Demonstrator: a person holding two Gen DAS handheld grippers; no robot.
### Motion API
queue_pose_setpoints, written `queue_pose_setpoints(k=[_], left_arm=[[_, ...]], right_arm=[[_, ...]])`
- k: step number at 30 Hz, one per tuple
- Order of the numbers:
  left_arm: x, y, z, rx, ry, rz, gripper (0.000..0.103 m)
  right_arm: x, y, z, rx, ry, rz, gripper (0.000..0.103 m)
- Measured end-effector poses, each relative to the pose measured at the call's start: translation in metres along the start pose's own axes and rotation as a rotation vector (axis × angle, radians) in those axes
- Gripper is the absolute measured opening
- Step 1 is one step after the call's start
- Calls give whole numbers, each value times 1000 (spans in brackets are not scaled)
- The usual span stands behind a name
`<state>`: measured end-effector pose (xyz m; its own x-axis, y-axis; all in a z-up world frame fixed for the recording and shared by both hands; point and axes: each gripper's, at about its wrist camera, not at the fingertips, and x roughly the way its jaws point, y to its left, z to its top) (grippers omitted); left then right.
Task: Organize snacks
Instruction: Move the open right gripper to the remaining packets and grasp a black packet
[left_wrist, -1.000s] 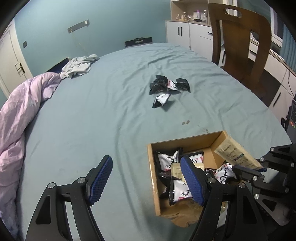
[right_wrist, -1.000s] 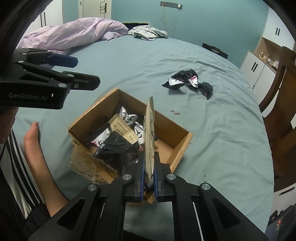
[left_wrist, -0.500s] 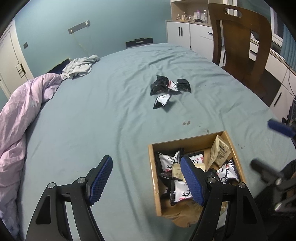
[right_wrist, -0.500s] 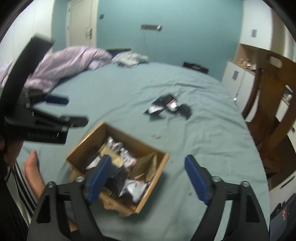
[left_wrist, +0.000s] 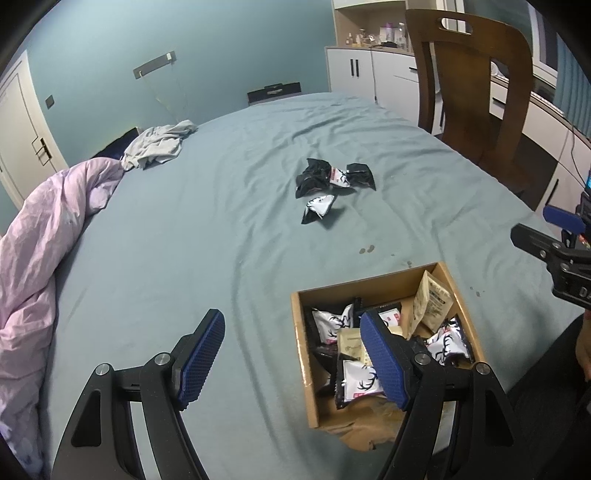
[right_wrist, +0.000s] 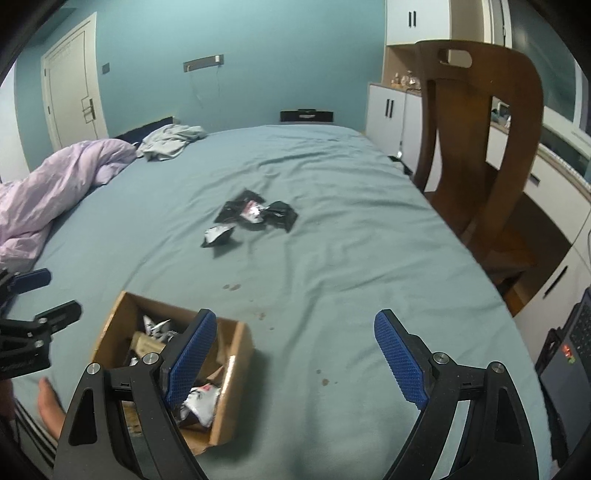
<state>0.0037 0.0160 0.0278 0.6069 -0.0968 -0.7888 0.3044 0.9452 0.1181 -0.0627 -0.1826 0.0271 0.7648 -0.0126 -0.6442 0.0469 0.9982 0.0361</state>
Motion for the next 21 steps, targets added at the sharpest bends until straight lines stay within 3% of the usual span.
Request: queue_pose_setpoints(k=[9, 21], left_arm=[[1, 0, 3, -13, 7, -21, 77], [9, -10, 12, 3, 10, -45, 80]], right_arm=[[28, -5, 19, -9, 1, 2, 87], [110, -21, 58, 31, 88, 52, 87]])
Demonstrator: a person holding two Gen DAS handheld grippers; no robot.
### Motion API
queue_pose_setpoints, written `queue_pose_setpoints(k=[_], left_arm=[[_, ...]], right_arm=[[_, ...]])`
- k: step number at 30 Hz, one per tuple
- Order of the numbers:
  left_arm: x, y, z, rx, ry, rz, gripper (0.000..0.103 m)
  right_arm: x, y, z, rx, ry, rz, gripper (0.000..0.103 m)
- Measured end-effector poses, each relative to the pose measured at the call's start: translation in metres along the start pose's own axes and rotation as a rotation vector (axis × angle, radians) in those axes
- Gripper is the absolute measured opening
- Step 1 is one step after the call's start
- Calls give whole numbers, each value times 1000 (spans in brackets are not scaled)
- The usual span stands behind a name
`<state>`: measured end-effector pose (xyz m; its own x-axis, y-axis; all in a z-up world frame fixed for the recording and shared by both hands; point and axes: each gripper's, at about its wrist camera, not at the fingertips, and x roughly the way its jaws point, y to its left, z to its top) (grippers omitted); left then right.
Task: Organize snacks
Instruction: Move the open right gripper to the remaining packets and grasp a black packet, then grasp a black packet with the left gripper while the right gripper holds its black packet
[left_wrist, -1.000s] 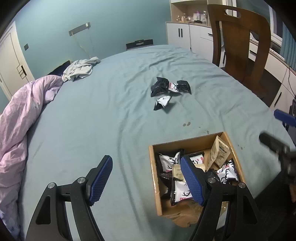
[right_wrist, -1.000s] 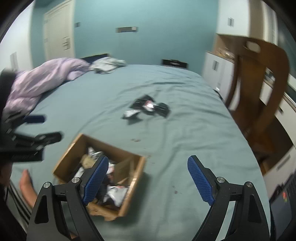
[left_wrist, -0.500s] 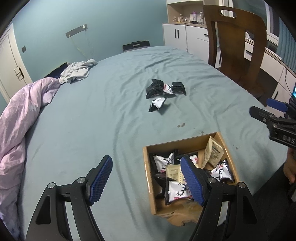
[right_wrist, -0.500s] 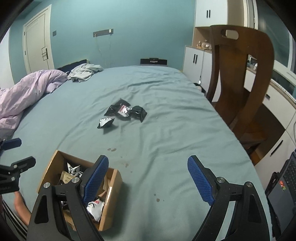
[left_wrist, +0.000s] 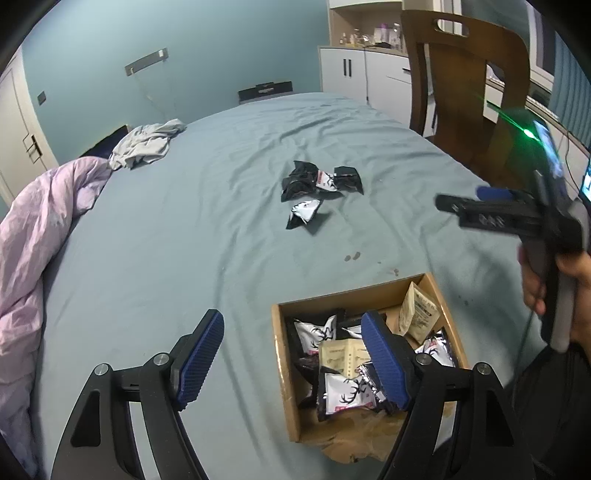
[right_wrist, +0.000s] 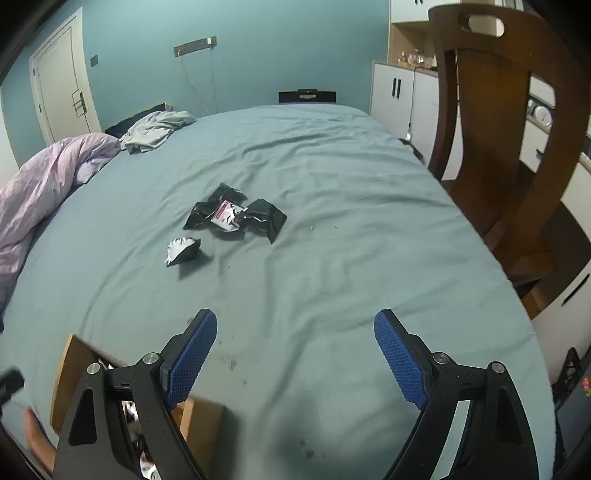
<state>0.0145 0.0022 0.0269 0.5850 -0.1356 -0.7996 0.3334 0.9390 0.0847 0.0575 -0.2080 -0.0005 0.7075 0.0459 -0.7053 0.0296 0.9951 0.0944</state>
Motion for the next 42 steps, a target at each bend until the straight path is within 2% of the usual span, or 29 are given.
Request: queue_pose_setpoints(k=[4, 10, 15, 18, 23, 25, 27, 30, 33, 34, 35, 36, 37, 42], left_arm=[[7, -5, -1, 4, 37, -46, 80], [12, -12, 0, 38, 56, -49, 80], [22, -9, -1, 20, 92, -50, 80], [26, -4, -2, -9, 124, -79, 80], [27, 4, 0, -49, 127, -109, 80], [30, 7, -1, -73, 140, -133, 80], [34, 9, -2, -91, 155, -152, 80], [38, 11, -3, -98, 166, -141, 80], [42, 10, -1, -87, 163, -133, 80], [43, 9, 0, -86, 164, -134, 80], [45, 9, 0, -87, 166, -135, 80], [46, 9, 1, -86, 167, -137, 80], [47, 8, 1, -84, 169, -137, 80], [45, 8, 5, -68, 145, -113, 80]], right_arm=[[22, -4, 15, 27, -4, 15, 87], [66, 2, 30, -32, 38, -1, 87], [89, -7, 40, -30, 24, 40, 87], [105, -6, 42, -56, 25, 60, 87], [140, 3, 60, -50, 40, 105, 87], [156, 13, 68, -95, 30, 86, 87], [179, 25, 74, -186, 44, 27, 87], [209, 35, 75, -303, 71, -41, 82], [219, 34, 81, -292, 35, -6, 82], [222, 35, 84, -290, 40, 0, 76], [225, 36, 87, -289, 44, 9, 61], [226, 36, 88, -286, 45, 29, 50], [227, 37, 88, -289, 50, 45, 33], [210, 37, 84, -288, 50, 57, 27]])
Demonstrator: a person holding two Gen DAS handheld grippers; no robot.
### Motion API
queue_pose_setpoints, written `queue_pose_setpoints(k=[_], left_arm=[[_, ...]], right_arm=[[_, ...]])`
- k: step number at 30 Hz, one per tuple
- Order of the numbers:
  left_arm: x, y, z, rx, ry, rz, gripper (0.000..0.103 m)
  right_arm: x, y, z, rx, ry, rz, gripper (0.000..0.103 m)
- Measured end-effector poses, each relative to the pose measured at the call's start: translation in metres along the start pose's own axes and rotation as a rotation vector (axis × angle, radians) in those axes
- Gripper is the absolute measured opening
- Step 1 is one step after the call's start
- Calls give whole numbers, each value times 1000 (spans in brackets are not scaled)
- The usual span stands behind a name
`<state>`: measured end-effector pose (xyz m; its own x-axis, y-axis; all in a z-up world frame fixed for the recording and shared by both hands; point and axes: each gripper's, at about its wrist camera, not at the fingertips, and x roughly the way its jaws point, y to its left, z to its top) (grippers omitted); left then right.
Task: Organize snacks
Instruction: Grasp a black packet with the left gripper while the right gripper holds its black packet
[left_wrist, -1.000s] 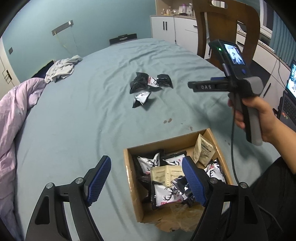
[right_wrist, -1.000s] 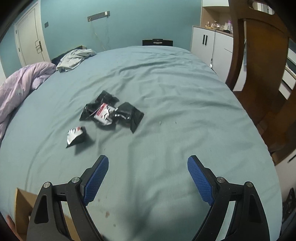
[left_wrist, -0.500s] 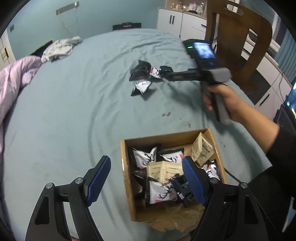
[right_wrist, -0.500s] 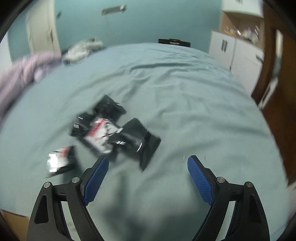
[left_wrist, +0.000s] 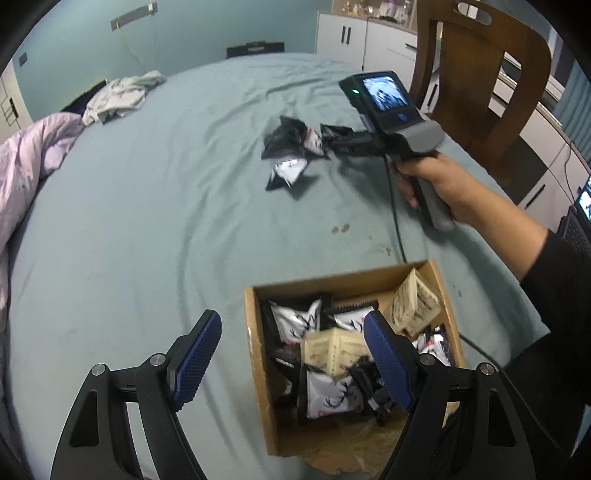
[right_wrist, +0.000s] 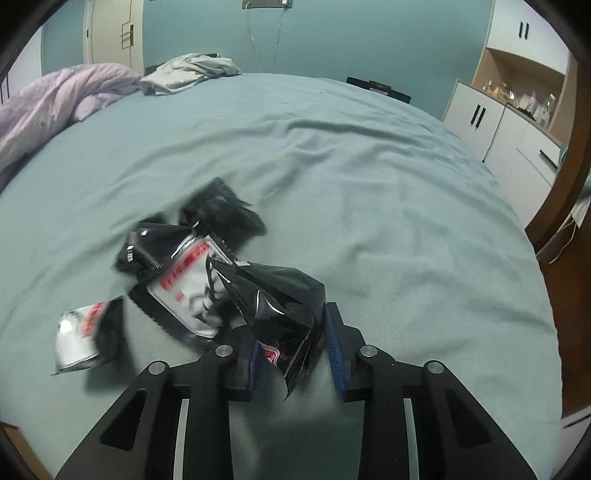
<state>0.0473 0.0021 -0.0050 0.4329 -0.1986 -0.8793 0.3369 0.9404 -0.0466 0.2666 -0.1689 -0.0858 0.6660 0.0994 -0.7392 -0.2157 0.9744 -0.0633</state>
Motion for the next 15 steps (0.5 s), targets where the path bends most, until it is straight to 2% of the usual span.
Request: queue_pose_setpoints(k=[4, 9, 12, 15], left_arm=[[2, 2, 11, 11, -4, 22, 80], [10, -6, 41, 42, 12, 42, 80], [21, -14, 63, 55, 25, 37, 80], [34, -18, 83, 41, 12, 39, 81]], right_arm=[[-47, -7, -2, 129, -22, 65, 27], [-129, -25, -12, 303, -32, 158, 27], [-183, -26, -35, 344, -77, 194, 27], [-218, -29, -74, 371, -102, 204, 27]])
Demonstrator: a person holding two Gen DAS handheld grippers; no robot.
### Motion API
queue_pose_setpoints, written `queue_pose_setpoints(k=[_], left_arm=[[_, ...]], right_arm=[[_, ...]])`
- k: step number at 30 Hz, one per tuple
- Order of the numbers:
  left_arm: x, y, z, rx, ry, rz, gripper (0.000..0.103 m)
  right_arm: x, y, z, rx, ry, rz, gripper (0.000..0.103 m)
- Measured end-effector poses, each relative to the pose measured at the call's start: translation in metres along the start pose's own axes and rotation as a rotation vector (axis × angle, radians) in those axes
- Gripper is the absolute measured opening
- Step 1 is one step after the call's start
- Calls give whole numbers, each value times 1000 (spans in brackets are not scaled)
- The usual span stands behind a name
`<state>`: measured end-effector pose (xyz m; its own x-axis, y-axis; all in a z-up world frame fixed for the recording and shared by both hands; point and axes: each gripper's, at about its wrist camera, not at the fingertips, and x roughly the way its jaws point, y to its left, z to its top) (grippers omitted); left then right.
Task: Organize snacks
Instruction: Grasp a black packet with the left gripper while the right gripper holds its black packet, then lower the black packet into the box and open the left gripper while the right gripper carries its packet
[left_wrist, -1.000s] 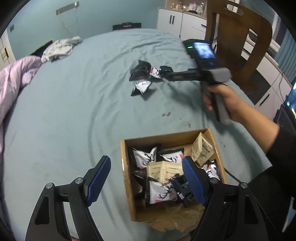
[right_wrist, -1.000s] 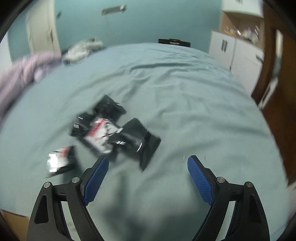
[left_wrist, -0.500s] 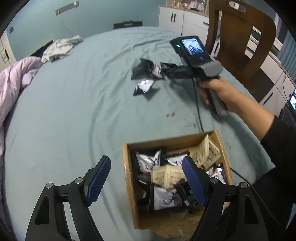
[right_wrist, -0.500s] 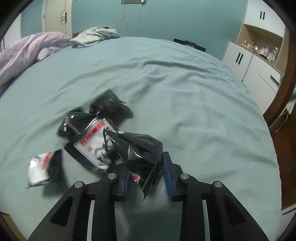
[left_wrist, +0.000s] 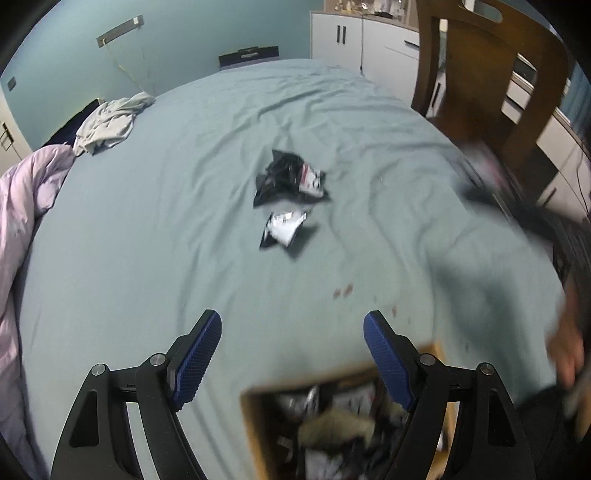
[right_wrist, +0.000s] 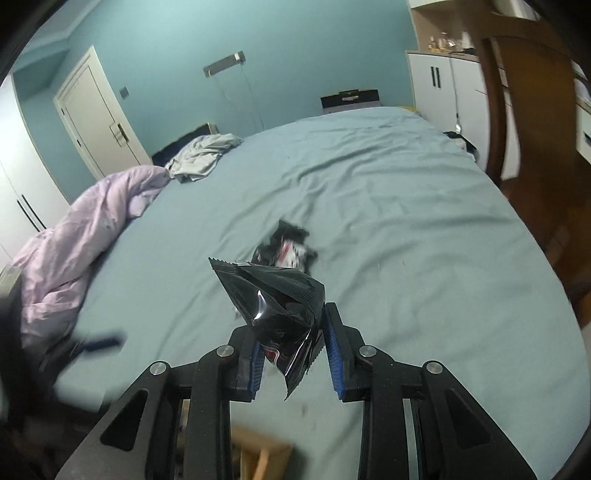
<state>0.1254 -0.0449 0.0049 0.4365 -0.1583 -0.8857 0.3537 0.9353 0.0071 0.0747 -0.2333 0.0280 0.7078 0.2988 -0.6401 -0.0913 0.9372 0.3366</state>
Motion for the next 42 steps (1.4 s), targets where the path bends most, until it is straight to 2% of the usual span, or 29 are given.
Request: queue_pose_setpoints(k=[5, 11, 16, 22, 23, 24, 25, 26, 29, 31, 35, 42], left_arm=[[36, -11, 23, 16, 72, 36, 81], [81, -7, 43, -52, 136, 79, 81], [127, 3, 67, -97, 212, 88, 81], [171, 2, 80, -73, 296, 113, 80], [174, 2, 80, -69, 305, 109, 72], [178, 2, 79, -66, 313, 100, 57], [180, 3, 78, -70, 318, 71, 52], [179, 3, 78, -78, 303, 58, 43], [169, 8, 72, -124, 284, 46, 5], [158, 12, 64, -155, 284, 41, 5], [121, 13, 45, -124, 247, 48, 3], [10, 21, 11, -137, 131, -33, 3]], right_arm=[[-36, -16, -56, 61, 46, -33, 27], [-75, -10, -78, 43, -22, -12, 27], [-52, -6, -76, 15, 21, -27, 27], [-36, -1, -73, 6, 23, -43, 27], [-35, -1, -72, 8, 20, -48, 27], [-33, -1, -71, 10, 18, -54, 27], [-32, 1, -72, 10, 15, -60, 27], [-31, 2, -72, 5, 9, -72, 27], [-29, 7, -73, -17, -2, -76, 27], [-28, 12, -75, -38, -8, -87, 27], [-23, 17, -76, -67, -4, -110, 27], [-38, 19, -74, -47, -31, -108, 27]])
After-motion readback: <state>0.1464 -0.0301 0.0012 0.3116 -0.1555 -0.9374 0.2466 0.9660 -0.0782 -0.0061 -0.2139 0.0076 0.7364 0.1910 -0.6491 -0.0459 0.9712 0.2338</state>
